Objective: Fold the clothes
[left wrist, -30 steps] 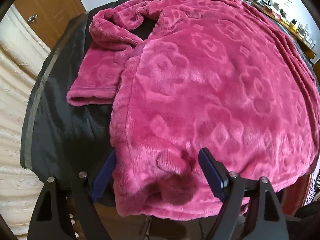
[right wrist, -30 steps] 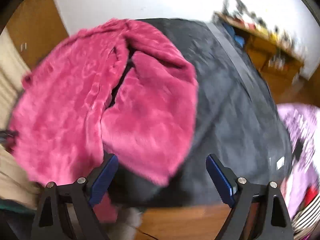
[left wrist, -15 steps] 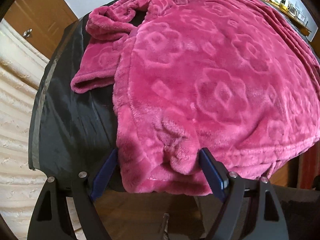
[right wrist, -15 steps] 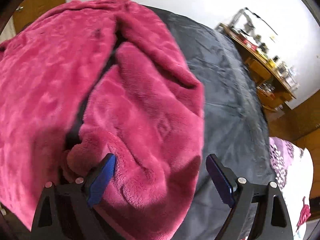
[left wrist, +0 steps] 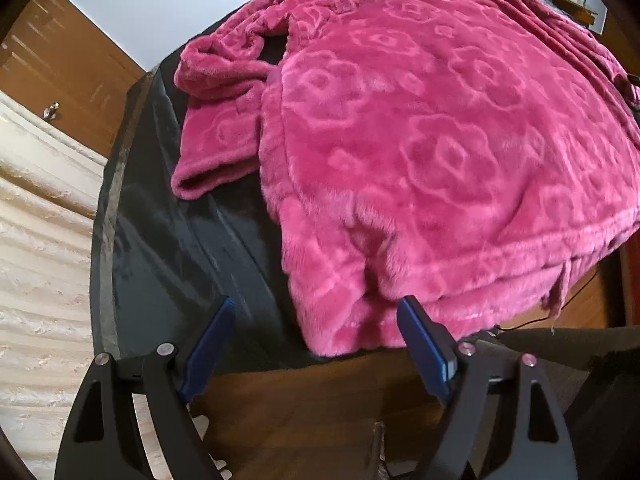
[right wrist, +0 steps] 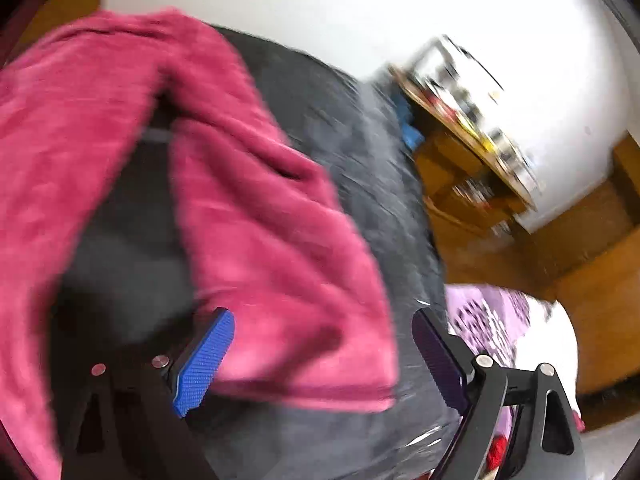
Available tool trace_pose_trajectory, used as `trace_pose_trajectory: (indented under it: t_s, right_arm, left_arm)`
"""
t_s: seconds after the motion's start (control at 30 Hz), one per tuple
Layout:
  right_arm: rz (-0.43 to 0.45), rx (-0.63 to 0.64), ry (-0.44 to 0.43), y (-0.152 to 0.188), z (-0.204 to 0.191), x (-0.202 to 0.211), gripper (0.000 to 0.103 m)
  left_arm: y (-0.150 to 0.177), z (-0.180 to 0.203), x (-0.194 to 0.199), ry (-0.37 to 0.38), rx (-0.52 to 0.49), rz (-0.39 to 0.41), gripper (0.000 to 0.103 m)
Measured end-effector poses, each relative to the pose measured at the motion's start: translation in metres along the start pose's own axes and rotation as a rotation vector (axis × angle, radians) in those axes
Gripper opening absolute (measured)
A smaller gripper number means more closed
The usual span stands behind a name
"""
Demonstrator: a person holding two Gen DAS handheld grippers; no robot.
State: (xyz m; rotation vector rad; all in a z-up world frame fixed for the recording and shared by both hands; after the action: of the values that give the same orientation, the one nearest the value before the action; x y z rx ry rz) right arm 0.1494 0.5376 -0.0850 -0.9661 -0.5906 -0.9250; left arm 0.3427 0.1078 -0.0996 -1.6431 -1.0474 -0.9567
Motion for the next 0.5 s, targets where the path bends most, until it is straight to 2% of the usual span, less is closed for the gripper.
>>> trace_pose_trajectory:
  t_s: [0.1, 0.23, 0.37, 0.47, 0.5]
  right_arm:
    - [0.046, 0.022, -0.122, 0.007, -0.040, 0.028, 0.091]
    - [0.072, 0.040, -0.236, 0.019, -0.080, 0.054, 0.091]
    - [0.078, 0.018, -0.279, 0.028, -0.093, 0.072, 0.091]
    - [0.082, -0.018, -0.263, 0.036, -0.097, 0.086, 0.091]
    - [0.079, -0.037, -0.253, 0.041, -0.097, 0.091, 0.091]
  left_arm:
    - [0.003, 0.000, -0.009, -0.007, -0.009, 0.004, 0.086]
    - [0.002, 0.002, -0.016, -0.092, -0.055, 0.022, 0.086]
    - [-0.009, -0.008, -0.023, -0.180, -0.050, 0.049, 0.086]
    - [-0.021, -0.030, -0.028, -0.236, 0.031, 0.056, 0.086]
    - [-0.024, -0.035, -0.027, -0.235, 0.068, 0.065, 0.086]
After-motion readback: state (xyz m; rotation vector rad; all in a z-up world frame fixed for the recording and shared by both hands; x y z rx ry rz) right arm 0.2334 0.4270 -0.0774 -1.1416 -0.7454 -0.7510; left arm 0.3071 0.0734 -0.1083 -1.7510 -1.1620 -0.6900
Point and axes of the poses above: each gripper's, at about its wrist camera, not at the fingertips, and x roughly against the way its jaws point, z to its right, y to its underside, the point moved 8 cm from there along -x, roughly the way its jaws point, and after that the axes turned 4 degrees about x, right-handed, at the moved point
